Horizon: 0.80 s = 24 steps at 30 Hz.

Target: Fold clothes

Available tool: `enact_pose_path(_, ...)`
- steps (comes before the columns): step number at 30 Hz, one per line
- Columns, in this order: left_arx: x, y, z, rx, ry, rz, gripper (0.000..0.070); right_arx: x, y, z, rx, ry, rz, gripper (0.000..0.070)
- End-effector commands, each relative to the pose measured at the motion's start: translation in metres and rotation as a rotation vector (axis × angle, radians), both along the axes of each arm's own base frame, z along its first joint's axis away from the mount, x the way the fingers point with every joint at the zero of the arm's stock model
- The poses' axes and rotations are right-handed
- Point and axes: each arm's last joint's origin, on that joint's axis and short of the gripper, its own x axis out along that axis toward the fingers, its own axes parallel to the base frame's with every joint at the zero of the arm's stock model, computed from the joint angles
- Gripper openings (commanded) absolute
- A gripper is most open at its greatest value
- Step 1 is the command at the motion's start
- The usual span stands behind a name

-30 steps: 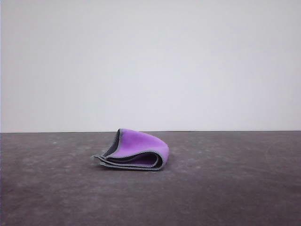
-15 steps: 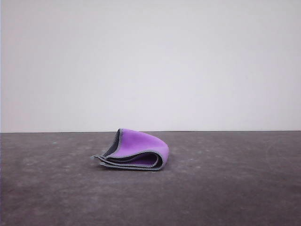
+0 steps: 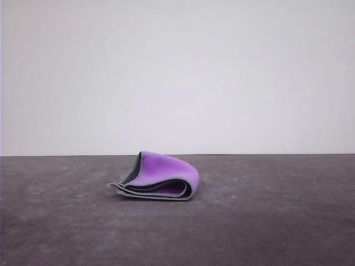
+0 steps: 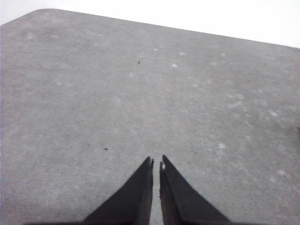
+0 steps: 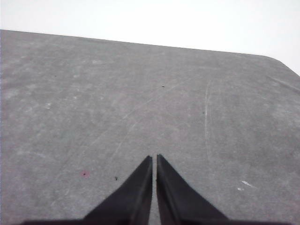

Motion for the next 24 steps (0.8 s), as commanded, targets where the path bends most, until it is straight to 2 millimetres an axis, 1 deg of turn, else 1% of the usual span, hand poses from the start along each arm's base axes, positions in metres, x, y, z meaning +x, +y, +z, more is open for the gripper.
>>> enact_pose_path(1, 0.0007, 0.0001, -0.0065, 0.0, 0.024, 0.003, 0.0016, 0.0003, -0.0002, -0.0005, 0.017, -0.007, -0.005, 0.0012)
enact_pose_path(24, 0.0007, 0.0001, -0.0065, 0.0, 0.024, 0.003, 0.0016, 0.0003, -0.0002, -0.0005, 0.017, -0.007, -0.005, 0.0012)
